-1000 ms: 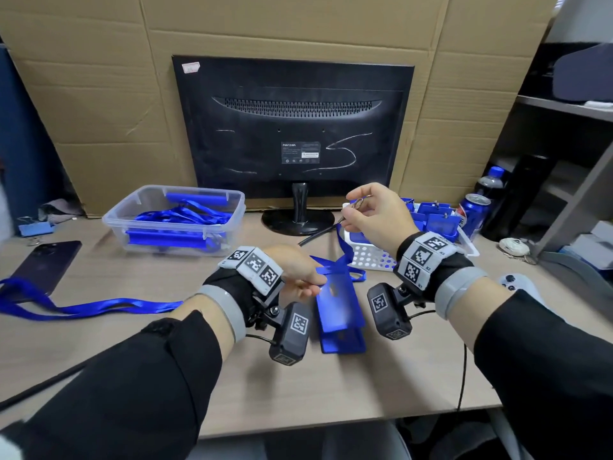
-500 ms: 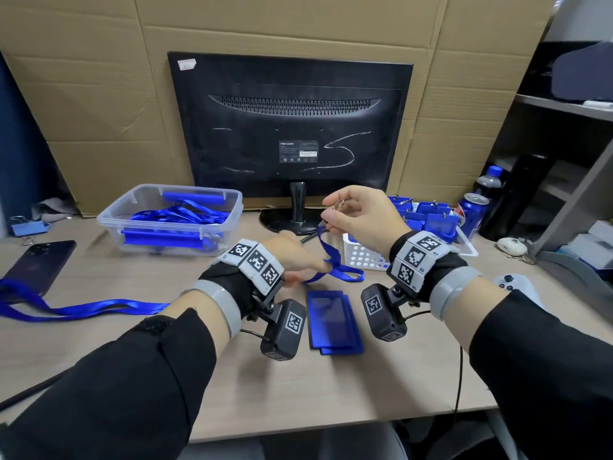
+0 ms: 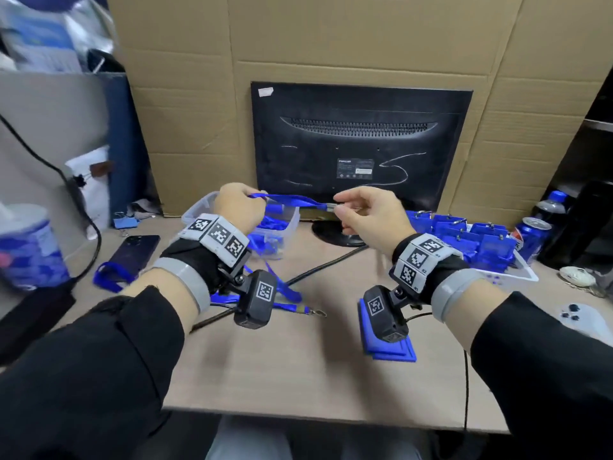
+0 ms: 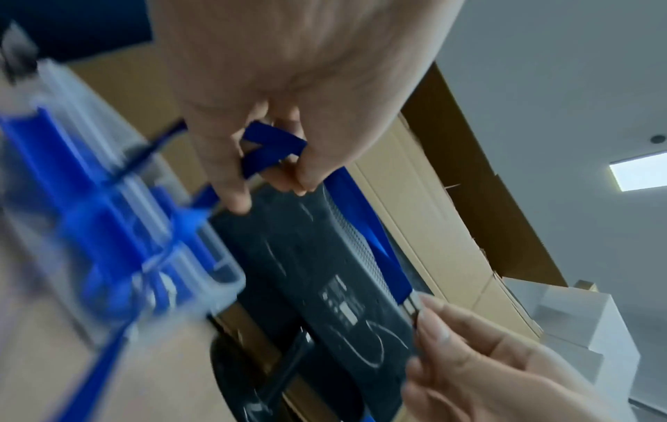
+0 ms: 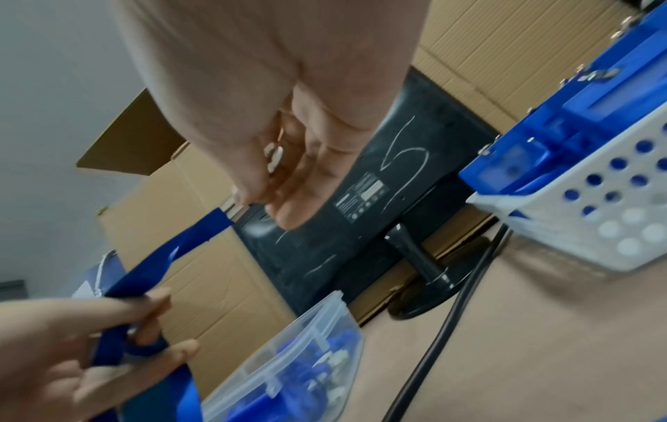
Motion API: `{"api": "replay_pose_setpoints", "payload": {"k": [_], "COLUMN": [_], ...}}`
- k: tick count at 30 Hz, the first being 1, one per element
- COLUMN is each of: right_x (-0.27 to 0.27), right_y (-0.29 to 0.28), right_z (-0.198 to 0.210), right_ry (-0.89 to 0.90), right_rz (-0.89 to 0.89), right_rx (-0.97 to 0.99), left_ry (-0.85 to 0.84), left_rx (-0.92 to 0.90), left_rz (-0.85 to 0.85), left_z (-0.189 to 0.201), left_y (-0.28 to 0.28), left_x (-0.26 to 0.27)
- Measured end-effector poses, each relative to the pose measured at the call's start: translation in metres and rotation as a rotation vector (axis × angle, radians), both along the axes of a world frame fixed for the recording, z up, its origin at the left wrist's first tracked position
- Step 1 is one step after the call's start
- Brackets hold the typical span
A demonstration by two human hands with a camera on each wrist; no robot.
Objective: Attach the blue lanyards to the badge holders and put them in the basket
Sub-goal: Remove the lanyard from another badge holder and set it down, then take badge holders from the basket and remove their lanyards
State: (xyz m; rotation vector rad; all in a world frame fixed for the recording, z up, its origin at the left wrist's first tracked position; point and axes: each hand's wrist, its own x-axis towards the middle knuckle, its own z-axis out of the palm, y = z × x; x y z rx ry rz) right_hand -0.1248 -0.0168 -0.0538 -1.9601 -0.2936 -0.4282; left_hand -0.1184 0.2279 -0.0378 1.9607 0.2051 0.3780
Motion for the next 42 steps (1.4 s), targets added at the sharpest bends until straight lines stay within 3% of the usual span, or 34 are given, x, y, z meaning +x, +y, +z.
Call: {"api": "replay_pose_setpoints", "payload": {"k": [3,7,9,14,16,19,22,27,30,33,36,42], "right_x": [0.002,0.002,0.001,-0.004,-0.005,-0.005,-0.005,-0.004,-0.003,-0.006,-0.013,-0.019], "right_y": [0.029,0.05,0.051,0.043,0.039,0.033,0.029,0.016,-0.007,-0.05,-0.102,-0.18], "right_z": [-0.005,-0.012,-0.019,-0.038,-0.044,-0.051,-0.053,-0.046,-0.037,-0.024,-0.008,-0.008], "right_ry": [0.056,0.304,0.438,0.725,0.752,0.766,0.759,0.638,0.496,0.309,0.196,0.27], "right_rz": [0.015,0.087,0.131,0.245,0.27,0.314,0.332,0.241,0.075,-0.17,-0.388,-0.608], "right_rx": [-0.171,-0.388,-0.476,-0.638,-0.7,-0.642,-0.618,-0.572,-0.404,-0.276,-0.351,-0.466], "left_ry": [-0.04,0.135,0.221,0.602,0.692,0.771,0.755,0.597,0.524,0.504,0.505,0.426], "left_rx": [0.251,0.505,0.532,0.699,0.774,0.859,0.88,0.75,0.612,0.34,0.175,0.061], "left_rz": [0.122,0.218,0.171,-0.136,-0.164,-0.216,-0.255,-0.33,-0.414,-0.507,-0.633,-0.814], "left_z": [0.009,-0.004,-0.016,-0.045,-0.048,-0.043,-0.034,-0.016,-0.011,-0.018,-0.02,-0.021], "left_y": [0.044,0.077,0.082,0.074,0.064,0.056,0.048,0.007,-0.025,-0.065,-0.111,-0.179], "left_x": [-0.003,-0.009,-0.009,-0.009,-0.014,-0.018,-0.013,-0.015,-0.014,-0.005,-0.003,0.001]}}
